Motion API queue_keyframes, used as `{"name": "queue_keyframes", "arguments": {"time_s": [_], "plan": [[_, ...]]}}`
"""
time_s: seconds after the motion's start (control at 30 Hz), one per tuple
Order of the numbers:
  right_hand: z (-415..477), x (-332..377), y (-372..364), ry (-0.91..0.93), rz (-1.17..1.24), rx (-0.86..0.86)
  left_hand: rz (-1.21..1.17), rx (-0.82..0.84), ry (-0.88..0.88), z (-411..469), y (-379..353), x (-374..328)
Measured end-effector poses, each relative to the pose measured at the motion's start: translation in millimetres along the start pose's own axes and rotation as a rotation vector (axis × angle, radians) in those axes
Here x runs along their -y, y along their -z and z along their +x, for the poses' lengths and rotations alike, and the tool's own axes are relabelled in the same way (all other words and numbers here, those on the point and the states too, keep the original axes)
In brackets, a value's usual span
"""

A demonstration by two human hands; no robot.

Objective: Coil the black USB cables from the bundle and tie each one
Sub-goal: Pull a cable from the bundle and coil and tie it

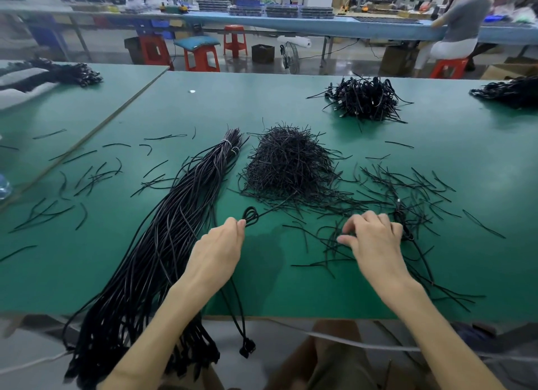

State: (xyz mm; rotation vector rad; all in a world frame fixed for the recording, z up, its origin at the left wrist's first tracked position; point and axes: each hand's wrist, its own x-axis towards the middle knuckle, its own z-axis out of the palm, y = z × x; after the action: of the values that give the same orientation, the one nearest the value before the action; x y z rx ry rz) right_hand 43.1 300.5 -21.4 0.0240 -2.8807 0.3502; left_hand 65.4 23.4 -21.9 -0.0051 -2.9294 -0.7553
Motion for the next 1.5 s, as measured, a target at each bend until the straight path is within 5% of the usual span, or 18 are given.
{"name": "queue_keyframes", "arguments": {"time_s": [0.7, 1.0, 1.1, 1.23, 1.5], "plan": [[-4.9, -10.2, -8.8, -0.019, -0.064, 0.129, -0.078, 0.12, -0.009, -9.9, -26.1, -29.3], [-5.1, 4.1, -5.0, 0.021, 0.133, -0.113, -0.318, 0.19, 0.062, -3.6, -34.7, -25.9], [-9.6, 18.1, 6.6, -0.033, 0.519, -0.124, -0.458, 0.205, 0.109, -0.2, -35.9, -27.3], [-25.0, 52.7, 13.8, -0.118, 1.137, 0.159, -0.573, 0.221, 0.121, 1.7, -37.0, -30.2], [-27.1, 75.3, -3.3, -0.328, 1.438, 0.402, -0.771, 0.356, 0.057, -6.7, -33.6, -34.2]]}}
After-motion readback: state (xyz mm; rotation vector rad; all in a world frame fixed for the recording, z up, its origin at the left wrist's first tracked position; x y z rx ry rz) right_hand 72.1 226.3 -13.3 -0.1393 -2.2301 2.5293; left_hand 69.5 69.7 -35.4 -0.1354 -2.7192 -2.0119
